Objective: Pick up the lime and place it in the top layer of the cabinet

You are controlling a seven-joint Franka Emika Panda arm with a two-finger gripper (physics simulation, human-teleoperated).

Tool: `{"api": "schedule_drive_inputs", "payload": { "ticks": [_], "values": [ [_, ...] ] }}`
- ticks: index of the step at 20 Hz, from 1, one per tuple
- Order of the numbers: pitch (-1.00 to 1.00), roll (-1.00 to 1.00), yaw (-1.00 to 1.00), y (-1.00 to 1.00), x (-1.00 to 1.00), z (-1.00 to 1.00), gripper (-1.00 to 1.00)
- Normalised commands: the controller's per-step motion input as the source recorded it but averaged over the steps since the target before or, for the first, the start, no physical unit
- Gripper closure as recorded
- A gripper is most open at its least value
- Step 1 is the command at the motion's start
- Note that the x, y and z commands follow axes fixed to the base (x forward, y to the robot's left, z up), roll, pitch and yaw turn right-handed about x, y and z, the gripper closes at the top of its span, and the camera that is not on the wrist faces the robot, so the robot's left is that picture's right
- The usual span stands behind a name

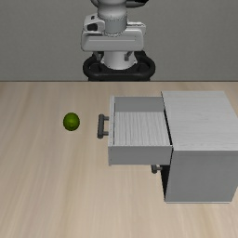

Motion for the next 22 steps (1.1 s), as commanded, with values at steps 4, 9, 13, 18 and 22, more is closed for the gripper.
{"api": "schedule_drive_inputs", "payload": {
  "ticks": [4, 9, 13, 18, 22],
  "values": [
    [0.0, 0.0, 0.0, -1.0, 0.0, 0.0, -1.0],
    [0.0, 0.0, 0.0, -1.0, 0.0, 0.0, -1.0],
    [0.0, 0.0, 0.0, -0.5, 0.5, 0.0, -1.0],
    [0.0, 0.0, 0.0, -0.2, 0.8, 0.0, -1.0],
    [0.0, 0.0, 0.0, 0.0, -0.25, -0.75, -1.0]
  ]
}}
